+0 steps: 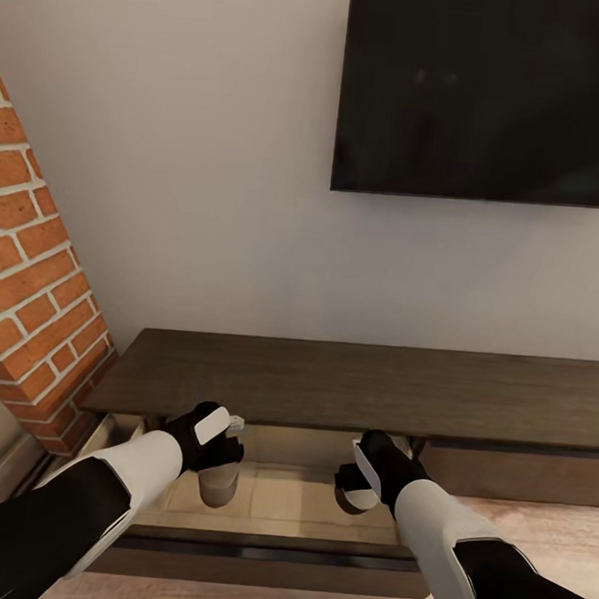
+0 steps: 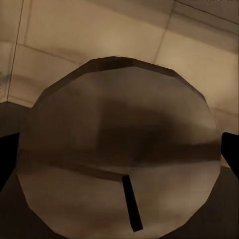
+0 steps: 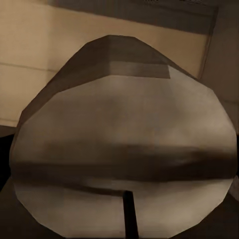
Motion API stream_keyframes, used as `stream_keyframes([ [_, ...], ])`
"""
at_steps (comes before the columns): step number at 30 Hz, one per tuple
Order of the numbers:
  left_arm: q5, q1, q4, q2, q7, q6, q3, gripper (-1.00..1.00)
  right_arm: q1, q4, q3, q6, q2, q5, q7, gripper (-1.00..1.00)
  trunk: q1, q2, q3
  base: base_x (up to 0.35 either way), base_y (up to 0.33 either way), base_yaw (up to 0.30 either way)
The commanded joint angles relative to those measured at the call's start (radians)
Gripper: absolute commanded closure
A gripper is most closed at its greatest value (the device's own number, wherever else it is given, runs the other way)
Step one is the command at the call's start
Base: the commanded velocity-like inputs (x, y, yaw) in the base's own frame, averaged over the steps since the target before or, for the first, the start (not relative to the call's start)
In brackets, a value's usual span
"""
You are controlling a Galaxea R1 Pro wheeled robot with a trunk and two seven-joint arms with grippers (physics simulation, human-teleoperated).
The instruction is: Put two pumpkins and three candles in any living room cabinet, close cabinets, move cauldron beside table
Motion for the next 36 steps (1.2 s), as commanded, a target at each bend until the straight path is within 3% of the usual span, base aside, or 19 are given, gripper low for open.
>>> stream_keyframes([
  [1,0.001,0.000,0.004,0.000,0.000,-0.001,0.001,1.00,0.000,0.000,0.000,0.000,0.000,0.001,0.000,1.00,0.004,-0.007,-0.003,0.133,0.000,0.000],
  [16,0.002,0.000,0.008,-0.002,0.000,-0.006,0.001,1.00,0.003,0.003,0.001,0.003,0.002,-0.003,-0.002,1.00,0.061,-0.112,-0.050,0.039,0.000,0.135],
  [36,0.000,0.000,-0.004,-0.009,-0.006,-0.019,-0.001,1.00,0.009,0.005,-0.004,0.003,-0.009,-0.006,-0.002,1.00,0.138,-0.252,-0.109,0.000,0.000,-0.045],
])
